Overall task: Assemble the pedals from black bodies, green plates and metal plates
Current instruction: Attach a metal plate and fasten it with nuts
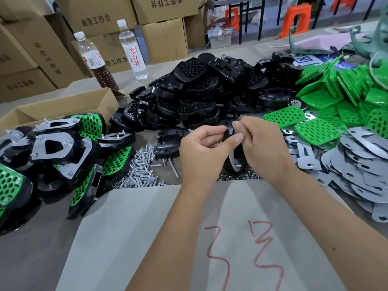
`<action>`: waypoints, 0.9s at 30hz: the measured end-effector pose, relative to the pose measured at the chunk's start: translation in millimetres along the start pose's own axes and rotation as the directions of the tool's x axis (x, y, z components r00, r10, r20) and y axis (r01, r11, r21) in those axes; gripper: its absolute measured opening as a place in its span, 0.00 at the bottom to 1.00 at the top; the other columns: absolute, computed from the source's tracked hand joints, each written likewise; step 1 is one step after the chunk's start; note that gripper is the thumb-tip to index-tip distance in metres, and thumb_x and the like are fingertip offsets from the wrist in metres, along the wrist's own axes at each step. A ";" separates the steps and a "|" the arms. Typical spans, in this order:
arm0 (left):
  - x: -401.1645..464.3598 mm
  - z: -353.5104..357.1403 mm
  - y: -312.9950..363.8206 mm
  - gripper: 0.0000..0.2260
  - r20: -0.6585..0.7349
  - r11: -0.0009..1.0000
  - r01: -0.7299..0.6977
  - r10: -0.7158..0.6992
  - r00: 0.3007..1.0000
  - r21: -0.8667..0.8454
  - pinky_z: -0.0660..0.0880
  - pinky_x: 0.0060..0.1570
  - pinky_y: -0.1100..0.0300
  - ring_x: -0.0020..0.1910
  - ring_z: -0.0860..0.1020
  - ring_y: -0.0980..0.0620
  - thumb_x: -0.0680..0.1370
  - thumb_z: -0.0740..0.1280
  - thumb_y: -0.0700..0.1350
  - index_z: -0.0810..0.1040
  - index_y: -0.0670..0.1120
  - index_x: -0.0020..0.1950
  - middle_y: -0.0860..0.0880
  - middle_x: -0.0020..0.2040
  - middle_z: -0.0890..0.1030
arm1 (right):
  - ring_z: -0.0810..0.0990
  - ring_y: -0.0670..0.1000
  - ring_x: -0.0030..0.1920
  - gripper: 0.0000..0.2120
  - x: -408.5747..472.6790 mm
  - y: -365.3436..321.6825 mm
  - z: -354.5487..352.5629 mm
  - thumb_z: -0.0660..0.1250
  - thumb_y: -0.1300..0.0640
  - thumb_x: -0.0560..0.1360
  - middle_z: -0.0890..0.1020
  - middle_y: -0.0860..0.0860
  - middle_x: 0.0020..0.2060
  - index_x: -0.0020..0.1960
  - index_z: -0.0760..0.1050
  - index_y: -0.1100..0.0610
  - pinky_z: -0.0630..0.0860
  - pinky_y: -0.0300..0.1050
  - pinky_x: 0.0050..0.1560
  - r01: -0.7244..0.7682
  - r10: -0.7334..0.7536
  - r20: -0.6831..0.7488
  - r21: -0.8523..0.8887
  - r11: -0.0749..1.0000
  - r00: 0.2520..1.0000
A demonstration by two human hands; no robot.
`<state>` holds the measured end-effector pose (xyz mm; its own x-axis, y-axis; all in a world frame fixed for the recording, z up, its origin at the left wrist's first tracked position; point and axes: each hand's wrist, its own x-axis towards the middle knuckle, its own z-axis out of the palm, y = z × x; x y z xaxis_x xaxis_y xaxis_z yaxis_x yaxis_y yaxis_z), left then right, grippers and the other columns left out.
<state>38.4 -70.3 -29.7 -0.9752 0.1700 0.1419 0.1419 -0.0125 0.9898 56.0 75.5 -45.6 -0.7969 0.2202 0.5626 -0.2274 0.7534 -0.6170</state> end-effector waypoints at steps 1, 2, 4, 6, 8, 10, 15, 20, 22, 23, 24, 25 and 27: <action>0.4 1.0 0.1 0.12 -0.002 1.000 0.002 -0.002 1.000 0.012 0.81 0.52 0.64 0.51 0.86 0.57 0.69 0.83 0.43 0.86 0.51 0.50 0.52 0.46 0.89 | 0.65 0.50 0.31 0.23 -0.4 -1.2 -1.2 0.62 0.56 0.86 0.66 0.49 0.27 0.34 0.63 0.58 0.61 0.49 0.35 0.004 -0.004 -0.029 0.003 1.000 1.000; 1.0 1.8 -0.2 0.12 -0.003 1.000 0.003 -0.003 1.000 0.024 0.80 0.51 0.65 0.50 0.86 0.58 0.69 0.83 0.41 0.86 0.51 0.49 0.53 0.45 0.89 | 0.66 0.50 0.31 0.24 -1.0 -2.0 -2.6 0.62 0.53 0.86 0.67 0.49 0.27 0.33 0.64 0.58 0.62 0.48 0.35 0.011 -0.010 -0.048 0.016 1.000 0.999; 2.5 1.9 0.0 0.13 -0.023 0.999 0.017 -0.016 1.000 0.045 0.80 0.49 0.66 0.48 0.86 0.60 0.69 0.82 0.39 0.86 0.52 0.48 0.54 0.44 0.89 | 0.70 0.52 0.32 0.23 -2.3 -1.9 -4.3 0.60 0.50 0.85 0.71 0.51 0.28 0.35 0.69 0.60 0.65 0.49 0.36 0.013 -0.012 -0.033 0.044 0.999 0.999; 3.5 0.6 0.6 0.13 -0.050 0.998 0.053 -0.051 0.997 0.033 0.80 0.51 0.65 0.49 0.86 0.60 0.69 0.83 0.39 0.86 0.51 0.49 0.52 0.45 0.89 | 0.72 0.50 0.35 0.15 -3.1 -2.7 -4.8 0.60 0.53 0.85 0.74 0.50 0.31 0.42 0.70 0.60 0.66 0.47 0.37 0.005 -0.008 0.042 0.057 0.998 0.999; 3.0 -1.1 1.7 0.14 -0.067 0.996 0.092 -0.091 0.994 0.002 0.80 0.50 0.67 0.49 0.86 0.61 0.69 0.83 0.39 0.86 0.49 0.51 0.51 0.45 0.89 | 0.70 0.49 0.37 0.08 -3.1 -4.6 -4.2 0.61 0.60 0.84 0.72 0.48 0.34 0.45 0.67 0.58 0.64 0.47 0.37 0.034 -0.038 0.102 0.040 0.999 0.994; 1.9 -1.5 3.1 0.15 -0.074 0.993 0.122 -0.122 0.990 0.000 0.79 0.49 0.66 0.48 0.86 0.61 0.69 0.83 0.39 0.86 0.51 0.52 0.52 0.45 0.89 | 0.69 0.52 0.37 0.10 -2.9 -6.8 -2.7 0.60 0.62 0.84 0.70 0.48 0.35 0.44 0.65 0.57 0.64 0.51 0.38 0.074 -0.072 0.105 -0.014 0.997 0.992; -0.1 1.1 8.1 0.18 -0.065 0.992 0.128 -0.127 0.990 0.011 0.81 0.52 0.59 0.47 0.87 0.55 0.69 0.82 0.37 0.86 0.53 0.54 0.52 0.45 0.89 | 0.64 0.51 0.34 0.19 -1.3 -11.4 -1.7 0.61 0.57 0.85 0.65 0.45 0.30 0.38 0.59 0.53 0.59 0.50 0.36 0.089 -0.091 -0.010 -0.093 0.992 0.996; -1.6 1.0 9.3 0.19 -0.089 0.991 0.132 -0.129 0.988 0.024 0.83 0.57 0.50 0.49 0.88 0.52 0.68 0.82 0.37 0.85 0.52 0.55 0.49 0.47 0.89 | 0.69 0.47 0.38 0.10 -3.6 -6.2 -4.4 0.57 0.58 0.84 0.70 0.44 0.35 0.45 0.64 0.56 0.63 0.43 0.37 0.088 -0.085 0.089 -0.025 0.996 0.992; -1.9 0.8 8.8 0.18 -0.098 0.992 0.126 -0.122 0.988 0.032 0.83 0.54 0.55 0.47 0.87 0.55 0.69 0.82 0.37 0.85 0.53 0.54 0.51 0.46 0.89 | 0.67 0.50 0.37 0.12 -3.4 -6.8 -1.6 0.58 0.60 0.85 0.68 0.45 0.35 0.43 0.62 0.56 0.61 0.48 0.36 0.107 -0.100 0.093 -0.076 0.991 0.991; -2.3 1.4 8.9 0.18 -0.101 0.993 0.110 -0.105 0.989 0.045 0.83 0.51 0.60 0.46 0.87 0.58 0.69 0.82 0.37 0.85 0.53 0.53 0.52 0.44 0.89 | 0.65 0.52 0.36 0.14 -3.1 -7.8 0.4 0.58 0.60 0.86 0.66 0.45 0.34 0.42 0.61 0.56 0.59 0.50 0.36 0.105 -0.098 0.073 -0.103 0.989 0.993; -3.0 2.7 9.3 0.17 -0.103 0.994 0.092 -0.085 0.991 0.063 0.82 0.49 0.64 0.44 0.86 0.61 0.69 0.82 0.37 0.85 0.54 0.52 0.54 0.42 0.88 | 0.65 0.53 0.34 0.16 -2.4 -8.8 1.9 0.59 0.59 0.86 0.65 0.45 0.32 0.40 0.61 0.55 0.57 0.51 0.36 0.094 -0.089 0.048 -0.128 0.987 0.995; -4.0 4.3 9.8 0.17 -0.104 0.994 0.076 -0.068 0.992 0.081 0.81 0.47 0.66 0.44 0.86 0.62 0.69 0.82 0.37 0.85 0.54 0.52 0.55 0.42 0.88 | 0.64 0.53 0.32 0.19 -1.9 -9.7 2.5 0.60 0.57 0.86 0.64 0.45 0.30 0.38 0.60 0.55 0.57 0.51 0.36 0.075 -0.073 0.019 -0.145 0.987 0.997; -5.2 7.2 10.2 0.17 -0.105 0.992 0.058 -0.046 0.993 0.109 0.81 0.48 0.67 0.45 0.85 0.66 0.69 0.82 0.39 0.85 0.55 0.52 0.57 0.42 0.87 | 0.62 0.52 0.29 0.23 -1.0 -10.4 0.4 0.62 0.54 0.86 0.63 0.46 0.25 0.34 0.59 0.55 0.59 0.51 0.34 0.045 -0.049 -0.033 -0.113 0.993 0.998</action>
<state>46.1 -64.2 -20.4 -0.9931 0.0659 0.0966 0.1031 0.1048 0.9891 58.9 67.2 -39.9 -0.7660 0.2028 0.6099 -0.1987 0.8277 -0.5248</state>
